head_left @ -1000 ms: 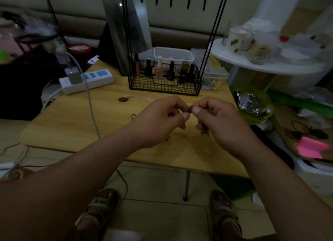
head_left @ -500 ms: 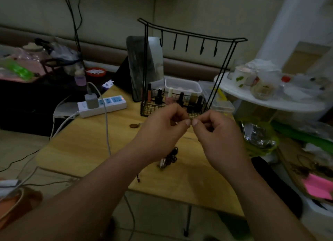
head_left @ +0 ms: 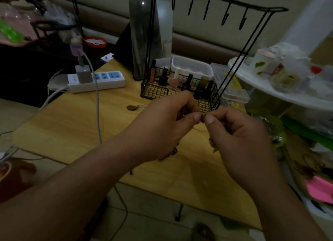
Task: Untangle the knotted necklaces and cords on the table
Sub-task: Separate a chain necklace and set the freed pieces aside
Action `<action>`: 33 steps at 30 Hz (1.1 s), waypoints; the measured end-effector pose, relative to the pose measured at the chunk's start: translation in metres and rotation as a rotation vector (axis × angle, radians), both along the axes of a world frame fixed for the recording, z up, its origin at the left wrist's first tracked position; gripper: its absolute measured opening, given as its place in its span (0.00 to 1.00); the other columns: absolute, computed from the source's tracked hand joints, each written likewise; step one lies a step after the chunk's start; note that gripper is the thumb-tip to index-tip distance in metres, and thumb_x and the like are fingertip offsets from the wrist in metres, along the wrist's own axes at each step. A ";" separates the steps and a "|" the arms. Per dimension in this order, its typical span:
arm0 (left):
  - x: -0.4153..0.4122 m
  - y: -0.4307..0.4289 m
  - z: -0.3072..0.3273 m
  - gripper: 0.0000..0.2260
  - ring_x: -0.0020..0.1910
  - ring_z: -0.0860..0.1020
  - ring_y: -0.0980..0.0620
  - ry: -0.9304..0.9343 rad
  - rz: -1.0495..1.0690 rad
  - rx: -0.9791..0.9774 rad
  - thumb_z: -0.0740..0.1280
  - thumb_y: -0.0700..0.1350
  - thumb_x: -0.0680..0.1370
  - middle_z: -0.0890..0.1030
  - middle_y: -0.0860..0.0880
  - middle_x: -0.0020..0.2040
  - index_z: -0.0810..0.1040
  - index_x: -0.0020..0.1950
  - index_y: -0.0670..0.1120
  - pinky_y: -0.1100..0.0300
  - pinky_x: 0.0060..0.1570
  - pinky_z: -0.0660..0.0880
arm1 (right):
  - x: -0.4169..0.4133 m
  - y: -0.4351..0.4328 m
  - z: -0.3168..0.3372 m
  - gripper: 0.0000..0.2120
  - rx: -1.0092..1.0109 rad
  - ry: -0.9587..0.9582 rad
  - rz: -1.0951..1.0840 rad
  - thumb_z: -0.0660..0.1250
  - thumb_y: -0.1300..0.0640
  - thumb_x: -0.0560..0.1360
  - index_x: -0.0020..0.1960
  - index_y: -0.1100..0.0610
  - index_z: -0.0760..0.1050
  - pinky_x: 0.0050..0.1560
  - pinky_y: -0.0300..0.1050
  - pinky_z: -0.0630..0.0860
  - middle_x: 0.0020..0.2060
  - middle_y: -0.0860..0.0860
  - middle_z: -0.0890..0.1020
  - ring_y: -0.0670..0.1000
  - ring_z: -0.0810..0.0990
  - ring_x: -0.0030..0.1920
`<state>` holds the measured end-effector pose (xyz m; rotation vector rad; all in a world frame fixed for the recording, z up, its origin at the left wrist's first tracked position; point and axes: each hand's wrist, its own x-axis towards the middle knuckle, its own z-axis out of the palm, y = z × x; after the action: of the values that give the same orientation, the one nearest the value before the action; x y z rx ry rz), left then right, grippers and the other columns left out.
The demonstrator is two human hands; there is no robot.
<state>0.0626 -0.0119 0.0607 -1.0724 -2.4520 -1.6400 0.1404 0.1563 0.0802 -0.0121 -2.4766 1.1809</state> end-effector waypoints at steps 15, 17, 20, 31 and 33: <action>-0.010 0.004 -0.004 0.02 0.36 0.79 0.56 0.075 -0.001 -0.006 0.70 0.43 0.82 0.81 0.54 0.38 0.80 0.50 0.49 0.61 0.34 0.75 | -0.004 0.002 -0.004 0.06 0.057 -0.057 -0.010 0.70 0.53 0.80 0.44 0.46 0.80 0.32 0.42 0.74 0.36 0.47 0.81 0.49 0.78 0.35; -0.008 0.005 -0.005 0.01 0.39 0.81 0.55 0.014 -0.025 0.011 0.69 0.44 0.82 0.82 0.53 0.40 0.80 0.51 0.50 0.57 0.38 0.79 | 0.000 0.004 -0.005 0.05 -0.005 -0.093 0.006 0.69 0.53 0.80 0.45 0.46 0.80 0.33 0.45 0.78 0.37 0.47 0.83 0.47 0.80 0.37; -0.005 0.003 -0.005 0.04 0.44 0.82 0.54 -0.056 -0.076 0.012 0.70 0.45 0.81 0.83 0.54 0.43 0.80 0.55 0.52 0.56 0.42 0.81 | 0.005 0.009 -0.006 0.07 -0.129 -0.154 0.031 0.67 0.54 0.82 0.47 0.50 0.82 0.33 0.40 0.78 0.38 0.47 0.85 0.44 0.80 0.34; -0.008 0.014 -0.008 0.04 0.37 0.76 0.61 -0.146 -0.109 -0.054 0.65 0.47 0.83 0.82 0.56 0.42 0.80 0.51 0.51 0.67 0.37 0.73 | 0.005 0.022 -0.010 0.07 -0.249 -0.240 0.054 0.65 0.57 0.83 0.51 0.55 0.81 0.34 0.45 0.80 0.41 0.49 0.87 0.51 0.83 0.33; -0.009 0.016 -0.007 0.06 0.35 0.74 0.56 -0.271 -0.113 -0.027 0.64 0.47 0.85 0.82 0.52 0.41 0.79 0.51 0.49 0.60 0.35 0.72 | 0.004 0.022 -0.010 0.04 -0.241 -0.191 0.043 0.66 0.57 0.83 0.53 0.52 0.80 0.35 0.46 0.81 0.41 0.48 0.87 0.50 0.84 0.33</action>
<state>0.0540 0.0041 0.0533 -1.0751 -2.6260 -1.9069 0.1441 0.1781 0.0698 -0.1450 -2.4881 1.5553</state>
